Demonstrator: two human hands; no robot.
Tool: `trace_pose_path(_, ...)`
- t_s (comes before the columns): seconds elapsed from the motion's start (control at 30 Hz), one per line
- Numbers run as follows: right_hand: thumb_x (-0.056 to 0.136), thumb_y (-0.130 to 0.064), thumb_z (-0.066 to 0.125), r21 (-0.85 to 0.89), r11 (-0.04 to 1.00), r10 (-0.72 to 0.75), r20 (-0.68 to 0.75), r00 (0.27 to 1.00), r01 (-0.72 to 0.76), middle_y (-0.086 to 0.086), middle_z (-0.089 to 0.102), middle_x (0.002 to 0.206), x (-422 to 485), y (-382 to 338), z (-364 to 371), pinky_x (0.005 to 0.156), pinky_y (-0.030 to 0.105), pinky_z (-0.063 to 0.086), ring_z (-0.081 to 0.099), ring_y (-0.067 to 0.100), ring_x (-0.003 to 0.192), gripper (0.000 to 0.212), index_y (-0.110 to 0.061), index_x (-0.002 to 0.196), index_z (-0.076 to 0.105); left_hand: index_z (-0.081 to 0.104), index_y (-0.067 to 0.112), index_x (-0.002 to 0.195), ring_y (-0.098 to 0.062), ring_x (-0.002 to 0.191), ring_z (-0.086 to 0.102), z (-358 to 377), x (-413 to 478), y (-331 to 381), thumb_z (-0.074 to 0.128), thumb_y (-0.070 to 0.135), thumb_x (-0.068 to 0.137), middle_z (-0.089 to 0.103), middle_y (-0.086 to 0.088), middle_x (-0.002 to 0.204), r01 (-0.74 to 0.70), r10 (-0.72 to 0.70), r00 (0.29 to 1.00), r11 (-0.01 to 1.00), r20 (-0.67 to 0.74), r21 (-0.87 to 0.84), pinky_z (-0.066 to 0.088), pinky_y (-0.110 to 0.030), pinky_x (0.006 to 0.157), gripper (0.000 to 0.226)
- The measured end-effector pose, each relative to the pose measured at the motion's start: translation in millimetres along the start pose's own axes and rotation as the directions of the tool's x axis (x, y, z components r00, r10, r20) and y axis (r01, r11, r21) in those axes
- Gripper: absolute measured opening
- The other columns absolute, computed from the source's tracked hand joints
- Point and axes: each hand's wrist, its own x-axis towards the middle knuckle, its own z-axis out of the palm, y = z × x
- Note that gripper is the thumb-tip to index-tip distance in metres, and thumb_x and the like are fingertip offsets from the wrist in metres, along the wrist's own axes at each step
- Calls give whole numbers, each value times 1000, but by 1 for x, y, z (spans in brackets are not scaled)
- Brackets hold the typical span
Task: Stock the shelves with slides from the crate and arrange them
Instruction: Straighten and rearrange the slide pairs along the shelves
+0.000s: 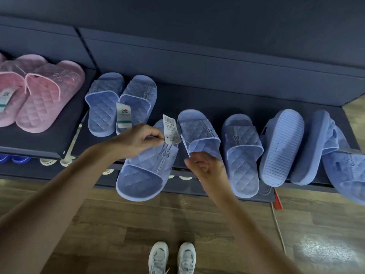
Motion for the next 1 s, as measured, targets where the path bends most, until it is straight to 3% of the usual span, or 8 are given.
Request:
trace_pose_path(0.1,88,-23,62,291,929,139,295,945,-228,-13,65,84,9,-19,15,70,16,52,64,4,82,12,-23,100,59,63,31,79,6,72,56,2,-2,5,57,13,90,66,21,71,0,1,1000,999,23,-41,43,-17,74,22)
trace_pose_path(0.23,86,-20,64,455,822,186,352,917,-342,9,65,113,17,-26,29,77,31,57,65,24,98,36,-14,120,53,63,24,80,2,74,56,5,-4,7,57,11,90,65,15,74,3,0,999,998,48,-58,44,-22,76,18)
trace_pose_path(0.33,85,-20,65,498,785,213,341,916,-368,15,65,110,17,-28,33,73,31,58,67,26,93,34,-6,114,54,63,25,94,-7,91,58,8,-14,-2,62,17,87,60,-2,102,6,-5,976,1000,-220,3,45,-25,83,11)
trace_pose_path(0.47,87,-22,64,522,733,242,400,884,-437,14,68,107,11,-25,42,86,42,55,67,28,95,31,-5,111,54,51,25,123,-10,105,51,12,-54,-16,65,54,76,52,6,117,246,-265,789,963,-554,-110,41,-31,84,57)
trace_pose_path(0.57,88,-22,61,569,698,222,405,887,-435,15,67,109,9,-23,48,89,45,53,67,29,97,31,-4,113,55,55,21,118,-16,98,60,8,-85,-26,71,65,57,63,2,109,433,-548,768,826,-331,-361,47,-33,74,77)
trace_pose_path(0.7,84,-22,62,642,630,183,424,887,-437,16,66,110,7,-24,53,85,40,55,67,28,95,38,-4,117,54,59,15,108,-21,90,67,10,-107,-34,86,36,37,69,-7,104,381,-558,828,625,-48,-682,53,-32,65,78)
trace_pose_path(0.87,84,-26,66,438,826,180,394,901,-356,7,70,99,3,-26,46,81,35,56,69,19,86,19,-24,102,60,60,5,101,-27,84,65,-3,-108,-32,75,18,68,69,-12,93,270,-509,834,714,-213,-646,50,-31,60,38)
trace_pose_path(1.0,78,-25,72,200,967,137,113,984,-157,-2,70,75,7,-23,35,77,41,53,68,16,76,11,-24,80,62,68,13,93,-19,82,67,-29,-105,-25,73,14,73,73,-3,85,237,-447,853,793,-271,-561,51,-34,72,21)
